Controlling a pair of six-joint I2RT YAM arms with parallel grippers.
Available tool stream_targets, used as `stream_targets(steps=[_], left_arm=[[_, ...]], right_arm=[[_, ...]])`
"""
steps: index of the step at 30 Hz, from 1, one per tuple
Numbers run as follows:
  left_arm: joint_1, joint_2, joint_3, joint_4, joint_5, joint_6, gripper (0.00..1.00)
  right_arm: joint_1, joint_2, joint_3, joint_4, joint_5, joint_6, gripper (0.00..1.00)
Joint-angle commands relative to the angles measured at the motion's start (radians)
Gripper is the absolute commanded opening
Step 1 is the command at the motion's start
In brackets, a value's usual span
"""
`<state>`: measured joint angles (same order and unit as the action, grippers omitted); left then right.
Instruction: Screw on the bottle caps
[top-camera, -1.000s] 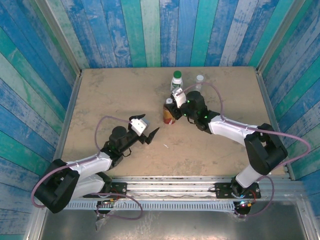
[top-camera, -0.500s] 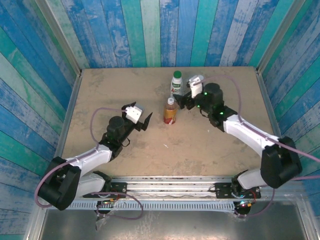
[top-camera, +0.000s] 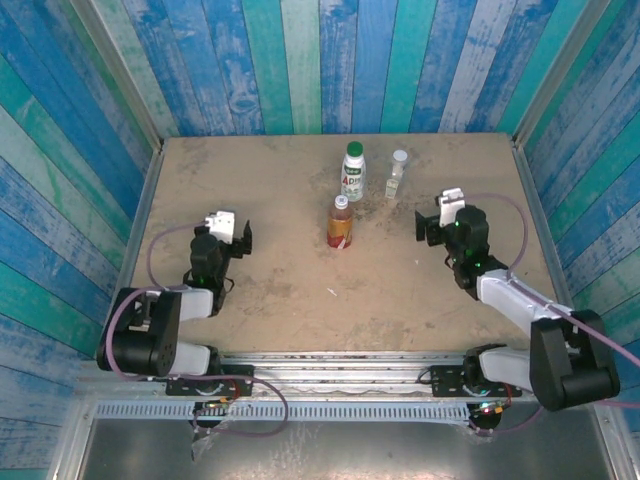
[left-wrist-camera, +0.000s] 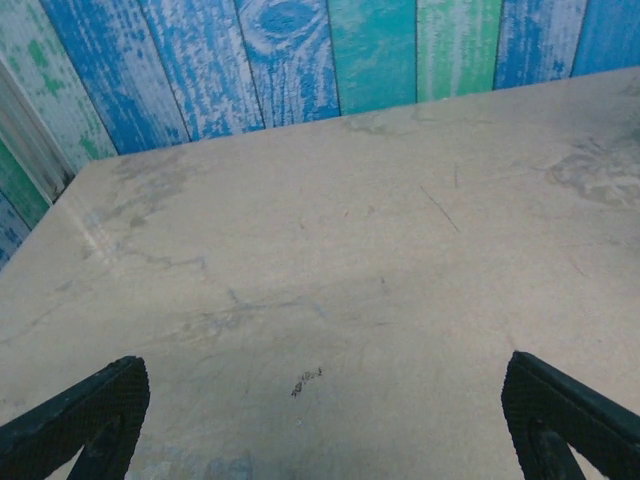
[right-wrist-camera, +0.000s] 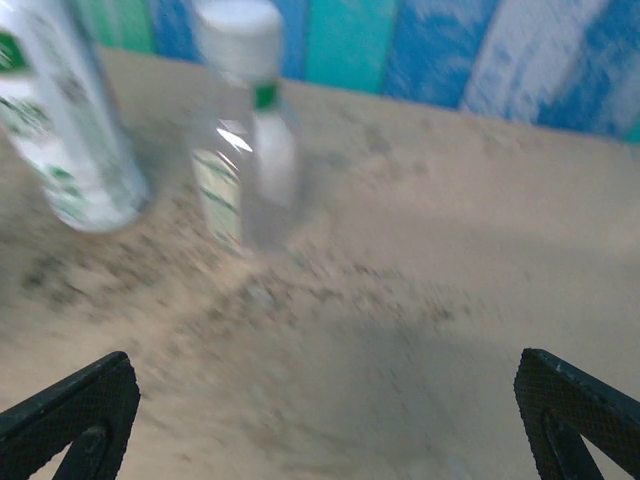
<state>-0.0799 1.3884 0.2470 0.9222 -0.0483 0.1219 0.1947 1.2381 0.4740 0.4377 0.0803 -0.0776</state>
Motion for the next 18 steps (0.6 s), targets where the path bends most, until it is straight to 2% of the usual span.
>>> stream_targets(steps=[1, 4, 6, 10, 12, 13, 18], left_arm=[[0.052, 0.068, 0.04, 0.08, 0.08, -0.082, 0.94], [0.072, 0.119, -0.007, 0.229, 0.075, -0.106, 0.94], [0.072, 0.105, 0.01, 0.162, 0.085, -0.101, 0.94], [0.072, 0.115, 0.025, 0.157, 0.01, -0.135, 0.94], [0.072, 0.112, 0.03, 0.137, -0.009, -0.142, 0.94], [0.072, 0.116, 0.027, 0.15, -0.009, -0.14, 0.94], [0.072, 0.114, 0.028, 0.144, -0.012, -0.14, 0.94]], right_arm=[[-0.027, 0.054, -0.004, 0.095, 0.054, -0.02, 1.0], [-0.044, 0.129, -0.058, 0.264, 0.058, -0.04, 1.0], [-0.063, 0.186, -0.077, 0.348, 0.038, -0.045, 1.0], [-0.12, 0.295, -0.078, 0.451, -0.04, -0.001, 1.0], [-0.144, 0.273, -0.064, 0.378, -0.086, 0.0, 1.0], [-0.143, 0.284, -0.073, 0.419, -0.084, 0.008, 1.0], [-0.144, 0.28, -0.059, 0.382, -0.088, 0.0, 1.0]])
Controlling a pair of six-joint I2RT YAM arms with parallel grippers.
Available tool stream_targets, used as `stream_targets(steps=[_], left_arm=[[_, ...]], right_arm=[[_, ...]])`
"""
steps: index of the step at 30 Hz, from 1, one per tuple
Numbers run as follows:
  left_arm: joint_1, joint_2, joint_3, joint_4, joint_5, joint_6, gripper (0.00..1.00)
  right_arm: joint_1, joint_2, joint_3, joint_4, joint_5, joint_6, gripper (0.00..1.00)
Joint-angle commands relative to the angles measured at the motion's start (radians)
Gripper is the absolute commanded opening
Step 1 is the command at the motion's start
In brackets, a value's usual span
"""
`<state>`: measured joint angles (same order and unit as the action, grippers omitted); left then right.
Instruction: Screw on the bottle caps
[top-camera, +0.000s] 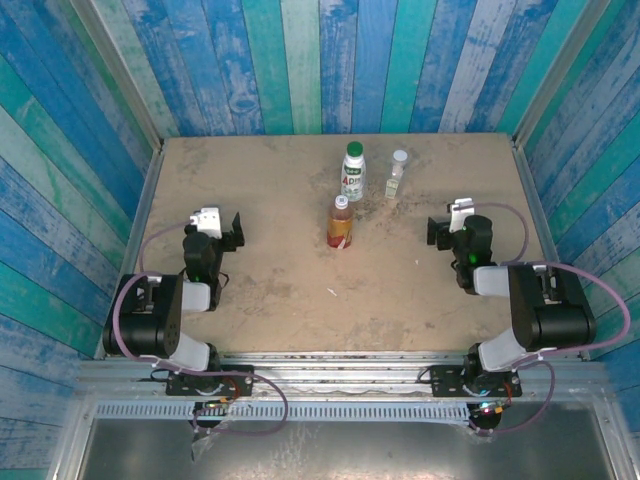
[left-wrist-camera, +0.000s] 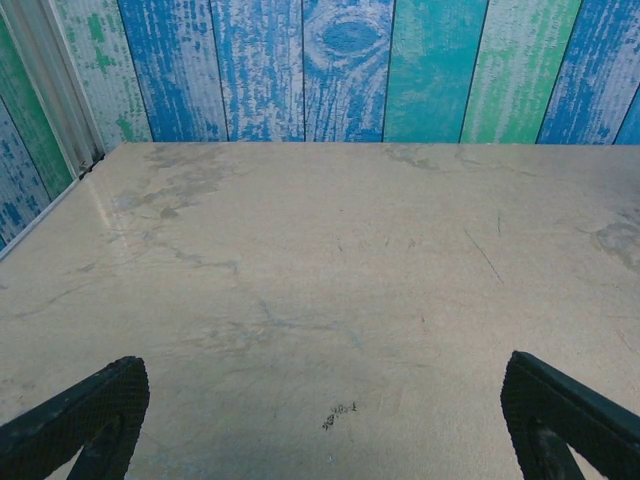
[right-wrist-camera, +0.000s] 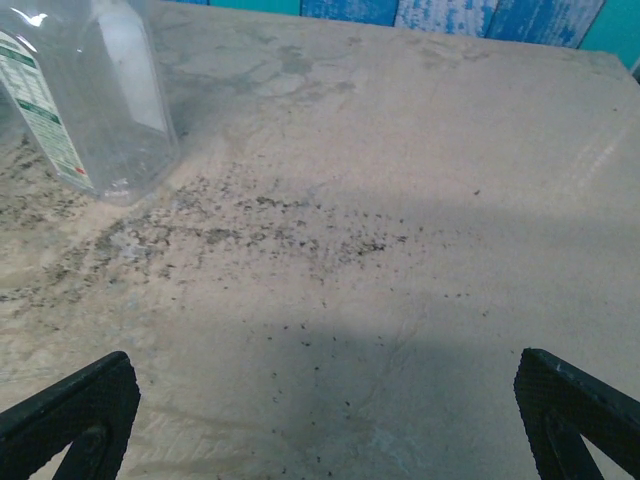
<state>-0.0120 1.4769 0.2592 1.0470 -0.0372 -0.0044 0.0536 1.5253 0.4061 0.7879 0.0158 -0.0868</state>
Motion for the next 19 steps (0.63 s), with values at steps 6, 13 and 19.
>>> stream_targets(steps=[6, 13, 19], left_arm=[[0.004, 0.025, 0.017, 0.019, -0.022, -0.015, 0.94], [0.004, 0.025, 0.017, 0.018, -0.022, -0.014, 0.94], [0.004, 0.024, 0.017, 0.017, -0.024, -0.013, 0.94]], right_arm=[[-0.002, -0.007, 0.011, 0.028, -0.025, 0.008, 1.0], [-0.002, -0.007, 0.012, 0.027, -0.027, 0.005, 1.0], [-0.003, -0.007, 0.013, 0.027, -0.029, 0.004, 1.0]])
